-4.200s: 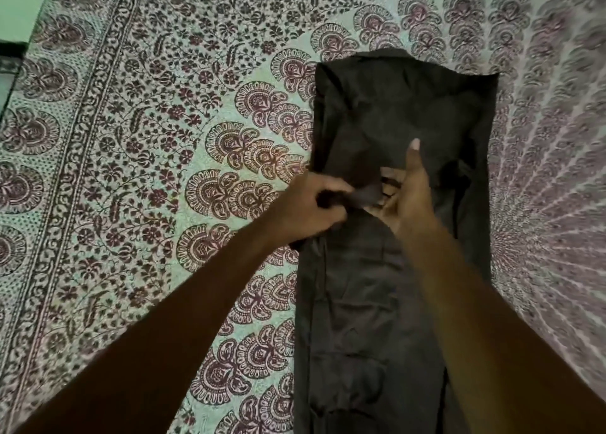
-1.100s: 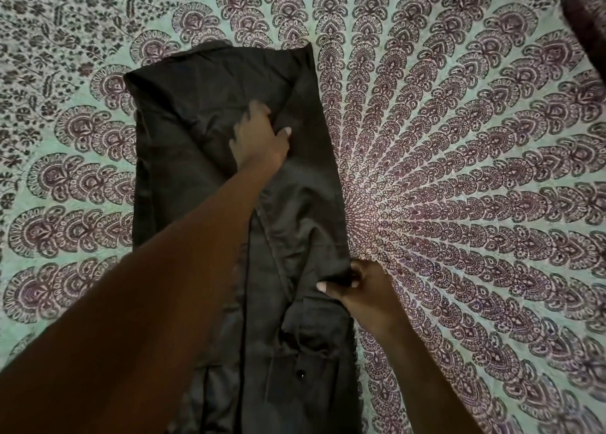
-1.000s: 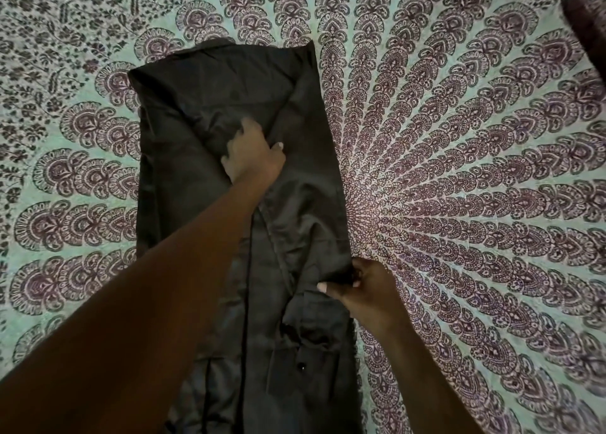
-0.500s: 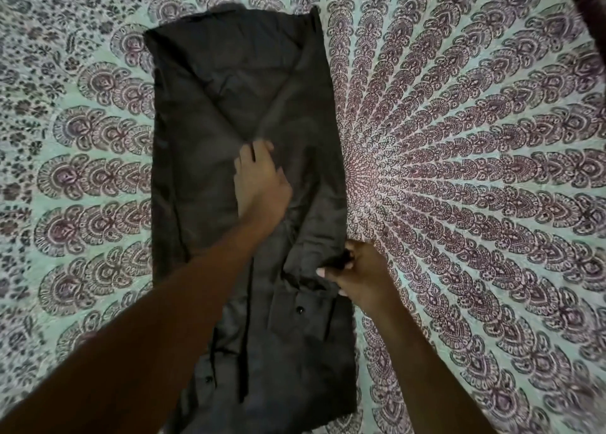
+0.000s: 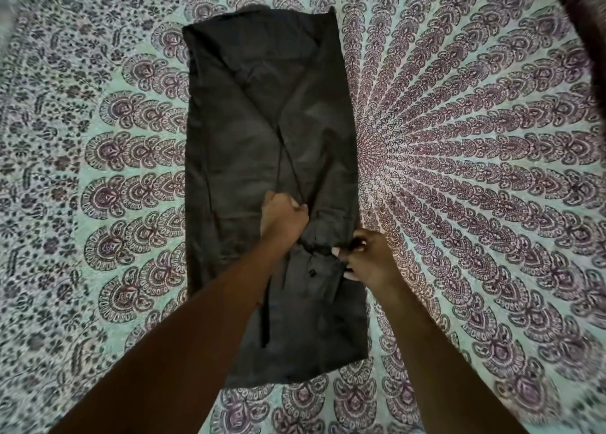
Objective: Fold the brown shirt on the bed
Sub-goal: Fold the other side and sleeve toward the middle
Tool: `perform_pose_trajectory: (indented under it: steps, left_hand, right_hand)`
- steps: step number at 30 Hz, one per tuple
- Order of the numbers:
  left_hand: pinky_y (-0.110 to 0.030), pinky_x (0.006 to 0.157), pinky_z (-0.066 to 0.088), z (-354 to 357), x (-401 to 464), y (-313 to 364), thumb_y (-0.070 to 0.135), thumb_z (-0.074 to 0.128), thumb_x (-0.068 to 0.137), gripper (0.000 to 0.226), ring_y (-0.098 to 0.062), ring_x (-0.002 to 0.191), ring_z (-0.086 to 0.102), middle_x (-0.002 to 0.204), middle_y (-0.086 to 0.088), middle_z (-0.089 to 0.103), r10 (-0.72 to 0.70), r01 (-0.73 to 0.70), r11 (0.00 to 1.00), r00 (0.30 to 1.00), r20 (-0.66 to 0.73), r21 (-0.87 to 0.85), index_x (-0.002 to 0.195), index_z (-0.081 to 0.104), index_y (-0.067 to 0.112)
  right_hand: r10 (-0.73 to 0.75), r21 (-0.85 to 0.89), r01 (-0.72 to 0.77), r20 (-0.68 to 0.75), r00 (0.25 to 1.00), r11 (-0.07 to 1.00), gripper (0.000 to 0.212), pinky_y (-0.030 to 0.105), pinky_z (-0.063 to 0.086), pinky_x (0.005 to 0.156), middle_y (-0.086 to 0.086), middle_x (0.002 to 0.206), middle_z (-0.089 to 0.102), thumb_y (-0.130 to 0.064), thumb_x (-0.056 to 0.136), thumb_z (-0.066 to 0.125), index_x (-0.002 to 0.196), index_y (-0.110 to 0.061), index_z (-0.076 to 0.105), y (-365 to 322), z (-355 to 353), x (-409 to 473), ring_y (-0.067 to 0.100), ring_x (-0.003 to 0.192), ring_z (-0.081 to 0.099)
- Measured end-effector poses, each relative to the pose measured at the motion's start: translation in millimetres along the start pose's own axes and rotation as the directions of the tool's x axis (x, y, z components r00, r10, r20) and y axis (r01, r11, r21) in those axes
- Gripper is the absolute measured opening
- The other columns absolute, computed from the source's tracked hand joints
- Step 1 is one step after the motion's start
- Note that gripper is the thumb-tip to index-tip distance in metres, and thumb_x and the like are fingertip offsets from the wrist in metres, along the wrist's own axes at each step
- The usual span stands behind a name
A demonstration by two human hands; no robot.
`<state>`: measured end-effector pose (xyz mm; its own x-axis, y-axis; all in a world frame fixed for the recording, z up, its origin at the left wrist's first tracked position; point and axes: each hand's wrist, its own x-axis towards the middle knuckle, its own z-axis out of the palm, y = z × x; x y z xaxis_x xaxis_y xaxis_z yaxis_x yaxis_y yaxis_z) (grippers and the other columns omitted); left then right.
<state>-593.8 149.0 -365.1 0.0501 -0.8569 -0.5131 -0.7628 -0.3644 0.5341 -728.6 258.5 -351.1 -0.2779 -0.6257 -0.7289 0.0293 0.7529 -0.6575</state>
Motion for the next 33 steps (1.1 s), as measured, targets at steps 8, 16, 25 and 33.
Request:
perform_pose_trajectory:
  steps: [8,16,25,33]
  left_hand:
    - [-0.044,0.088,0.058,-1.9,-44.0,-28.1,0.08,0.041,0.079,0.07,-0.038,0.095,0.071,0.101,-0.015,0.074,-0.121,0.165,0.951,0.976,0.179,-0.261,0.103,0.068,0.019]
    - [-0.024,0.062,0.046,-10.7,-79.1,-70.4,0.024,0.073,0.09,0.016,-0.013,0.074,0.066,0.073,0.005,0.072,-0.098,0.344,0.745,0.904,0.416,-0.572,0.077,0.069,0.017]
    - [-0.032,0.073,0.055,2.2,-103.4,-105.3,0.012,0.084,0.077,0.046,-0.021,0.08,0.066,0.085,-0.006,0.064,0.191,-0.152,0.942,0.976,0.104,-0.3,0.098,0.053,0.039]
    - [-0.026,0.076,0.052,11.4,-114.9,-121.3,0.012,0.082,0.081,0.036,-0.017,0.066,0.057,0.099,-0.005,0.059,0.323,-0.321,0.946,0.946,0.042,-0.035,0.115,0.071,0.017]
  right_hand:
    - [-0.064,0.336,0.079,-0.054,0.996,0.939,0.024,0.059,0.055,0.091,0.013,0.097,0.075,0.007,0.094,0.061,0.087,-0.013,0.072,5.4,12.6,-27.9,0.03,0.094,0.07]
    - [-0.038,0.41,0.066,-0.078,0.996,0.91,0.007,0.056,0.061,0.078,0.019,0.097,0.074,-0.003,0.096,0.064,0.102,-0.001,0.064,24.4,9.3,-56.9,0.031,0.089,0.073]
    - [-0.019,0.115,0.039,-0.17,0.985,0.993,0.025,0.059,0.062,0.066,0.013,0.094,0.073,0.001,0.083,0.078,0.096,-0.016,0.064,56.4,10.8,-56.6,0.031,0.088,0.074]
    - [-0.134,-0.169,0.096,-0.232,0.964,0.981,0.034,0.046,0.064,0.062,-0.004,0.077,0.069,-0.006,0.079,0.083,0.075,-0.029,0.059,66.4,15.7,-62.3,0.019,0.072,0.071]
